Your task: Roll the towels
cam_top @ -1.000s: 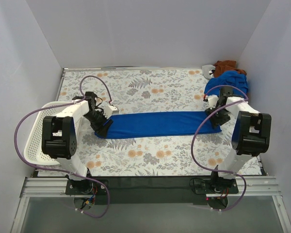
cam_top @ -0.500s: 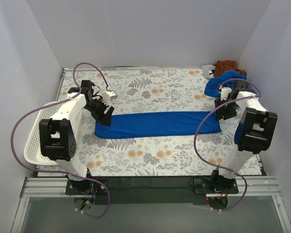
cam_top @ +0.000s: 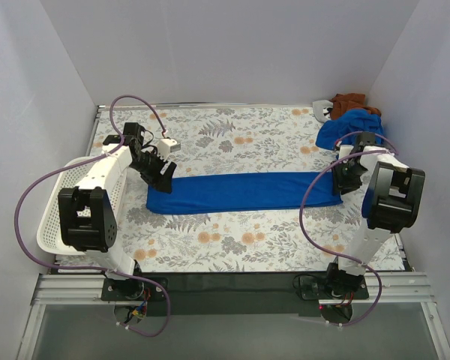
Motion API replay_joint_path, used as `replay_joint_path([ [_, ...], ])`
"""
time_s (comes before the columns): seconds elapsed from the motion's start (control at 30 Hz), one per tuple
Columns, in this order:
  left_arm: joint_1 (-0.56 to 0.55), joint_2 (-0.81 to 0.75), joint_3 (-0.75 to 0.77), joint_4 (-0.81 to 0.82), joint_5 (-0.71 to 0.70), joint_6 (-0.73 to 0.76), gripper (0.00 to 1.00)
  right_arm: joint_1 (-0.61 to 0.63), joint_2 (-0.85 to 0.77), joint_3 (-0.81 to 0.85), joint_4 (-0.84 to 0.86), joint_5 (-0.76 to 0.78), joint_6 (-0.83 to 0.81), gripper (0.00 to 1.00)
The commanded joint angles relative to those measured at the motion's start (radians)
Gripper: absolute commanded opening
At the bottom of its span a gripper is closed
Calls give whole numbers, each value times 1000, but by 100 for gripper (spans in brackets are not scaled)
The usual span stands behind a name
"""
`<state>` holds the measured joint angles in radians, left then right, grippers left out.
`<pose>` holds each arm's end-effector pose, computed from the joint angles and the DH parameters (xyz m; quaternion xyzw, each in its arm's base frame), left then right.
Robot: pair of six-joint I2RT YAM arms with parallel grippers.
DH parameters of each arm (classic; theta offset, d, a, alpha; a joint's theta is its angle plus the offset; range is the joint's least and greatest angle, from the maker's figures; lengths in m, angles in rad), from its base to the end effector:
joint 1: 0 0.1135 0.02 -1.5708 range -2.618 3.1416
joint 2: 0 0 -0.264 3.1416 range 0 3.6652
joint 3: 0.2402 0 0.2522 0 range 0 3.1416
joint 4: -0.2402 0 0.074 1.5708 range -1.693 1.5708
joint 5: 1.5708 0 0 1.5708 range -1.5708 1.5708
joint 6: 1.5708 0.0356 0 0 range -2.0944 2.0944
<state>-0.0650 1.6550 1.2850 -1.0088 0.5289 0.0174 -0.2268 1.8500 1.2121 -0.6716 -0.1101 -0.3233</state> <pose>0.3104 -0.0382 0.2411 0.0646 0.9589 -0.2623 0.0863 0.3454 -0.0757 0.1639 -0.0549 0.9885 0.0172 0.1400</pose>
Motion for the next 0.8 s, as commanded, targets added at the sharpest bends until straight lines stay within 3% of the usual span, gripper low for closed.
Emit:
replay_joint_path([
  [0.0, 2, -51, 31, 12, 29, -11, 61, 3, 29, -69, 40, -20, 17, 35],
  [0.2, 4, -52, 36, 16, 19, -11, 62, -25, -18, -50, 37, -45, 7, 2],
  [0.37, 2, -64, 45, 19, 17, -39, 64, -117, -60, 75, -51, -52, -68, 1],
  [0.4, 2, -66, 46, 21, 16, -42, 83, -124, -64, 95, -69, -57, -82, 1],
  [0.5, 2, -58, 51, 30, 10, -48, 84, -128, -87, 150, -126, -147, -124, 1],
  [0.53, 2, -54, 50, 33, 13, -54, 98, -125, -107, 147, -126, -164, -126, 1],
  [0.77, 2, -38, 68, 53, 25, -88, 98, -7, -164, 95, -146, -345, -111, 1],
])
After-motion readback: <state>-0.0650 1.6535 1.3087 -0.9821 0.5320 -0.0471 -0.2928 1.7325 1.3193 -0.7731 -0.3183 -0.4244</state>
